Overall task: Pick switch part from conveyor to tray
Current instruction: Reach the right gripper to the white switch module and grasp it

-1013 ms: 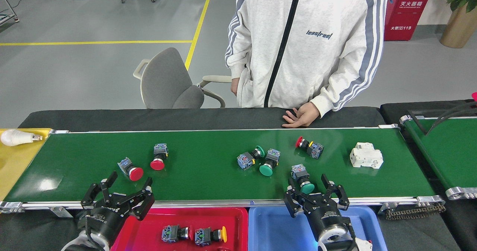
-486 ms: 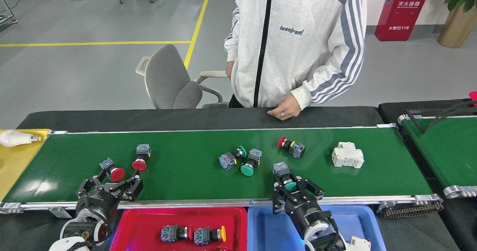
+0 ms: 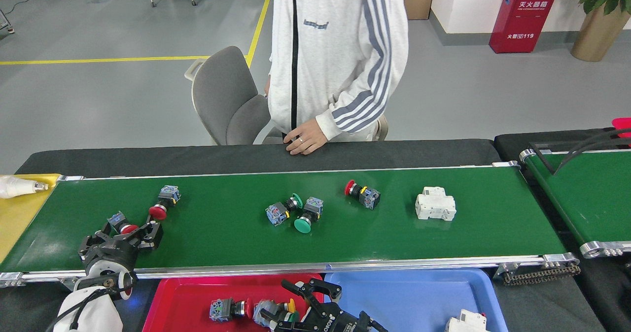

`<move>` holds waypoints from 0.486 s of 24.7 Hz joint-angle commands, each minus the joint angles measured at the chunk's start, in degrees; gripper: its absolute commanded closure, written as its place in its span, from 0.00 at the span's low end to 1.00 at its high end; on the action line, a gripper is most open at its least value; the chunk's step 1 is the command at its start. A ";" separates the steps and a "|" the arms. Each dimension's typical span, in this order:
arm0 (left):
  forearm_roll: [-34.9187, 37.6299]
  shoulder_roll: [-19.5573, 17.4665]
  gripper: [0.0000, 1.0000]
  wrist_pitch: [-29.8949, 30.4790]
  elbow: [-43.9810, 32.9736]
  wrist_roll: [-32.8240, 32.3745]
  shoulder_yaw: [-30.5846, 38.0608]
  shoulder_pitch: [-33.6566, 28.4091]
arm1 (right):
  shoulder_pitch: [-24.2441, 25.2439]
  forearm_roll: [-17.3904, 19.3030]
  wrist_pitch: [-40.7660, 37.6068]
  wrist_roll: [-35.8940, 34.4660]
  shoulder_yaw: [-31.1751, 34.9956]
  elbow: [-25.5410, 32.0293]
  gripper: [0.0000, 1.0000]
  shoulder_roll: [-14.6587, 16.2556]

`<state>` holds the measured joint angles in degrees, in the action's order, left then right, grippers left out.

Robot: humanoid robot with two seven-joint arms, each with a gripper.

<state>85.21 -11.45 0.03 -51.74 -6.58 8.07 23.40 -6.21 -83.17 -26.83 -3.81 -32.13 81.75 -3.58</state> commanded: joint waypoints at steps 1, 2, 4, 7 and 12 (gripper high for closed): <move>-1.72 -0.94 0.77 0.05 -0.21 4.30 0.02 0.86 | -0.65 0.64 -0.50 -0.85 0.49 1.13 0.01 -0.29; -2.33 -0.94 0.80 0.85 -0.47 4.83 -0.07 0.42 | -0.30 1.34 0.02 -0.94 1.19 2.19 0.01 -0.20; -2.77 -0.94 0.84 3.22 -1.17 5.00 0.20 -0.63 | 1.46 3.28 0.38 -0.85 6.82 4.91 0.01 0.85; -3.39 -0.76 0.87 9.46 -7.33 5.09 0.28 -4.59 | 8.76 3.54 4.86 -0.94 18.60 8.96 0.01 0.77; -4.88 -0.68 0.85 33.45 -30.88 5.00 0.90 -21.81 | 14.65 3.72 20.77 -3.58 31.69 10.19 0.01 0.15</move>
<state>80.70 -11.64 25.07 -77.74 -2.16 8.35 2.88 8.35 -79.55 -11.34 -5.63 -2.01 91.01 -3.01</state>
